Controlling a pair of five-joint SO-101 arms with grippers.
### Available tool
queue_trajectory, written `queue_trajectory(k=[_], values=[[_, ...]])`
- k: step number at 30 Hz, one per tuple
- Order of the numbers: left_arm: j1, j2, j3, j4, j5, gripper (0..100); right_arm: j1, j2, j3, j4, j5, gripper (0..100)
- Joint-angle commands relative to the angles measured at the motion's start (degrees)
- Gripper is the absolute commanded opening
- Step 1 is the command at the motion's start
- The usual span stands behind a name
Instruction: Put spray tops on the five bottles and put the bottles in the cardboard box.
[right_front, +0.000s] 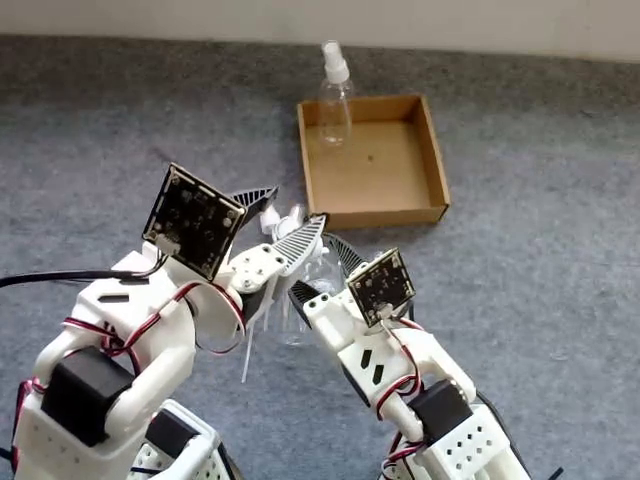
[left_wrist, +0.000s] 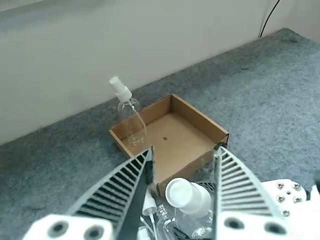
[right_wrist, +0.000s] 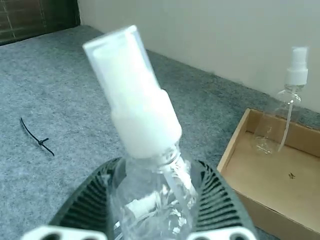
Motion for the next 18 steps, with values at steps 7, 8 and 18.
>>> queue_trajectory(k=[7, 8, 18], values=[[-7.4, -0.3, -2.5, 0.6, -3.9, 11, 0.1, -0.9, 0.2, 0.0, -0.4, 0.4], [-7.3, -0.7, -1.5, 1.3, -4.0, 11, 0.1, -0.9, 0.3, 0.0, -0.4, 0.4], [-4.2, -0.3, 4.3, 3.6, -6.3, 11, 0.1, -0.9, 0.3, 0.0, -0.4, 0.4]])
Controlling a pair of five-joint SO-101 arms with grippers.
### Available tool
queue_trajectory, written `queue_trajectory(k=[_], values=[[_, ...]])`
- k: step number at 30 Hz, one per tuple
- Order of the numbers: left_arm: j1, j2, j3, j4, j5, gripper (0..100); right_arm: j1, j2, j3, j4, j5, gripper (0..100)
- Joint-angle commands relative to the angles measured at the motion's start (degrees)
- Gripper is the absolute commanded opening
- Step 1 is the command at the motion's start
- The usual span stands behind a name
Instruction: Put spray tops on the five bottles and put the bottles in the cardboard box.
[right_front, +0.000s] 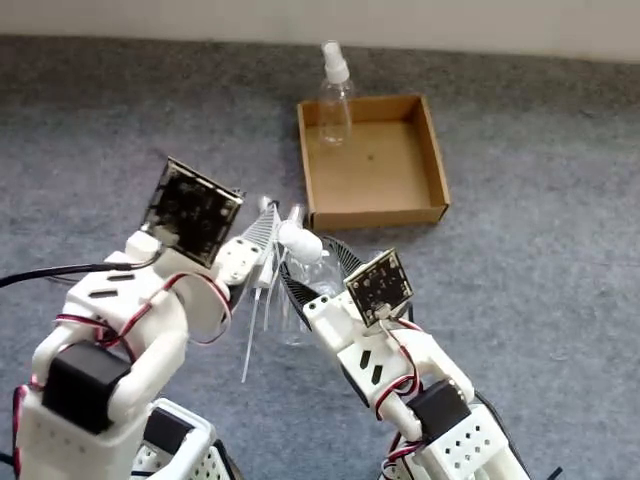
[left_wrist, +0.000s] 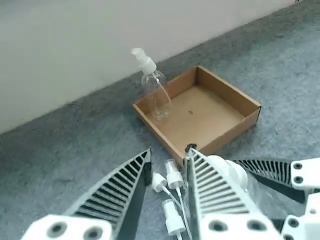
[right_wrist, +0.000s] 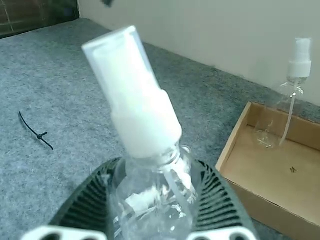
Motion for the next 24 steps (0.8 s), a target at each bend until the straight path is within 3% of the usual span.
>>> queue_trajectory(k=[1, 9, 19, 24], values=[[1.8, 0.0, 2.2, -0.4, -0.6, 11, 0.1, -0.9, -0.8, 0.0, -0.4, 0.4], [7.3, 0.1, 2.4, -1.5, -0.7, 11, 0.0, -0.9, -0.8, 0.0, -0.4, 0.4], [2.2, 0.0, -4.0, -2.1, -0.7, 11, 0.0, -0.9, -0.8, 0.0, -0.4, 0.4], [3.3, 0.0, -8.0, 3.5, -2.7, 11, 0.0, -0.9, -0.8, 0.0, -0.4, 0.4]])
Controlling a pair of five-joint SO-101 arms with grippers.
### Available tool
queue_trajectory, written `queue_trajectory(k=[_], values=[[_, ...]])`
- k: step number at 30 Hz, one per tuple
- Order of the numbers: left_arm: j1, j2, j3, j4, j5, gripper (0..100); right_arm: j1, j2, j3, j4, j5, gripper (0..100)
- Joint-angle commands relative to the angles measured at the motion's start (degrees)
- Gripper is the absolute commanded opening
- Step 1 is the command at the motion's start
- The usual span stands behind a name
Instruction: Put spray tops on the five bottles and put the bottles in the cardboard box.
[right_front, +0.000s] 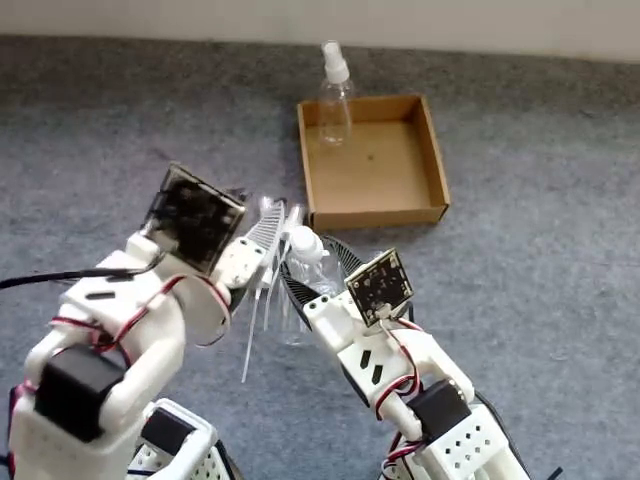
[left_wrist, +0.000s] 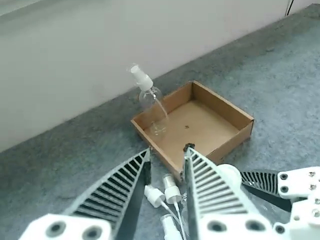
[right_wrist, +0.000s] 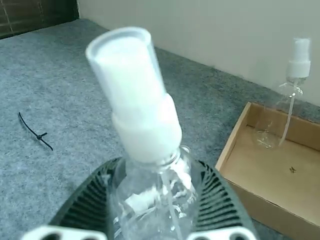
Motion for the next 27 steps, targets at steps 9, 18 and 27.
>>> queue_trajectory(k=[9, 18, 27], values=[[6.1, -0.7, -6.9, 7.6, -2.3, 11, -0.1, -0.9, -0.8, 0.0, -0.4, 0.4], [9.3, -0.2, -2.2, 5.7, -2.3, 11, -0.1, -0.9, -0.8, 0.0, -0.4, 0.4], [8.1, -0.2, 6.0, -2.6, -4.2, 11, -0.1, -0.9, -0.8, 0.0, -0.4, 0.4]])
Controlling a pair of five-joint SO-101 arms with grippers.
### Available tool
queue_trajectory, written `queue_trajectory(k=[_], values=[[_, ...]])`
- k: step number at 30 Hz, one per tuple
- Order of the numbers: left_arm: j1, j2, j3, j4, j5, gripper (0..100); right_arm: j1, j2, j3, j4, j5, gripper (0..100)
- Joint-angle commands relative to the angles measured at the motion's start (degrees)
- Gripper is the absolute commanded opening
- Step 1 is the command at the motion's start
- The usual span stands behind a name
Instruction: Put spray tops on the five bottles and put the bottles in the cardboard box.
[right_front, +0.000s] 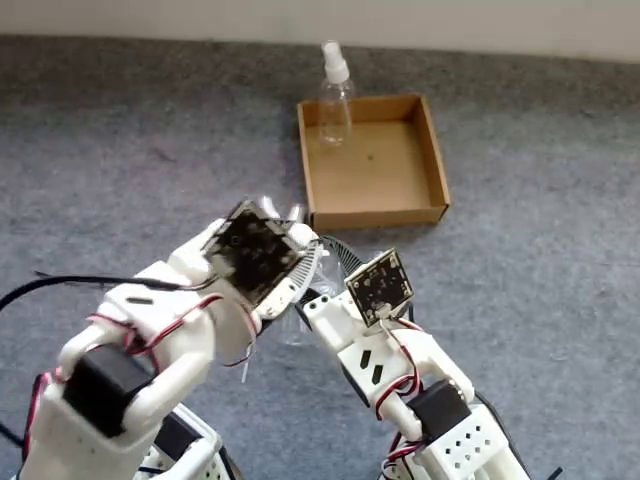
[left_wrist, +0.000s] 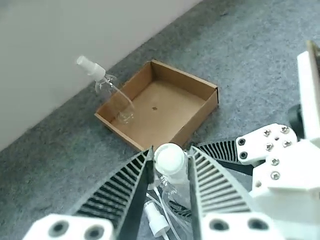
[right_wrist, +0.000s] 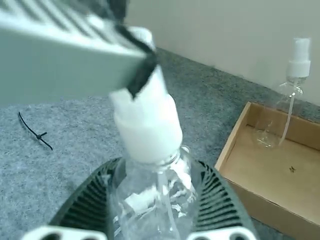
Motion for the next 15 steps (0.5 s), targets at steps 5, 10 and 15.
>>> queue_trajectory(k=[5, 10, 15], values=[[-2.3, -0.1, 0.6, -4.3, -0.6, 11, -0.1, -0.9, -0.8, 0.0, -0.3, 0.4], [-2.1, -0.2, 0.0, -4.0, -0.6, 11, -0.1, -0.9, -0.8, 0.0, -0.3, 0.4], [0.3, -0.2, -4.9, -2.8, -0.6, 11, -0.3, -0.9, -0.8, 0.0, 0.1, 0.4]])
